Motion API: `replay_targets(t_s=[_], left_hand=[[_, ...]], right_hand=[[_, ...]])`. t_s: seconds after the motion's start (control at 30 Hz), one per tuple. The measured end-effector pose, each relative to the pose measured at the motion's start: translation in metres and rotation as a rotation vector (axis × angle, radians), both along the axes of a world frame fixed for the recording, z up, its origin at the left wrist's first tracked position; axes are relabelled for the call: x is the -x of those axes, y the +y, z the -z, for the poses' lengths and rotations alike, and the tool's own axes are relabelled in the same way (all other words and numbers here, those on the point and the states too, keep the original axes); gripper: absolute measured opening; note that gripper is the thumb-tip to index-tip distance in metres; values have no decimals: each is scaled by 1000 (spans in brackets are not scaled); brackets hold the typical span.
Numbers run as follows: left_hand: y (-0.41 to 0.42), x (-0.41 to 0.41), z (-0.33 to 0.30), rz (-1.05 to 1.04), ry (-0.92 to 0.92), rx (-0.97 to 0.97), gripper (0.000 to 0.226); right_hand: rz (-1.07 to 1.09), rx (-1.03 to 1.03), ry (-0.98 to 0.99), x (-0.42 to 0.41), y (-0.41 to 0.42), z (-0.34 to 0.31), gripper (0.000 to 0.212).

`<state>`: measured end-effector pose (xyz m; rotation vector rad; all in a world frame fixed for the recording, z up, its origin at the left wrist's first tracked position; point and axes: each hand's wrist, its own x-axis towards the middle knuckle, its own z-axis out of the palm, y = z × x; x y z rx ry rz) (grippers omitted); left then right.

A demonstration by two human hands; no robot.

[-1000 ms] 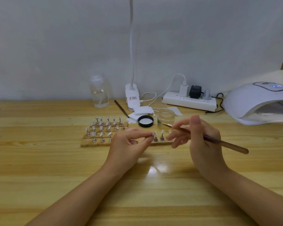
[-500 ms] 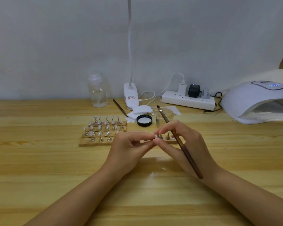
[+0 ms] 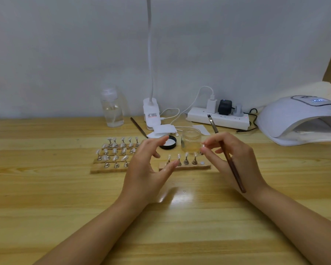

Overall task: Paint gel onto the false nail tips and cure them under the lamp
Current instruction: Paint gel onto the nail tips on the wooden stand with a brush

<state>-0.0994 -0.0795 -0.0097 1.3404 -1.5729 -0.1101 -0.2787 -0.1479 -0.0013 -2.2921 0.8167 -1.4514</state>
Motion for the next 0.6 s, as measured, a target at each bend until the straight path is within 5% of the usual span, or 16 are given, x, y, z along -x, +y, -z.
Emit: replay_targets(t_s=[0.17,0.5,0.6], left_hand=[[-3,-1,6,-8,-45,-177,68],[-7,-5,15,-12,-57,-296,58],[-8,-7,17,-9,-21,-276,56]], right_hand=[[-2,-79,128,7,-9,4,13],[81,-80,183,10,-9,2,10],[90,-126,-14,8,-7,-10,41]])
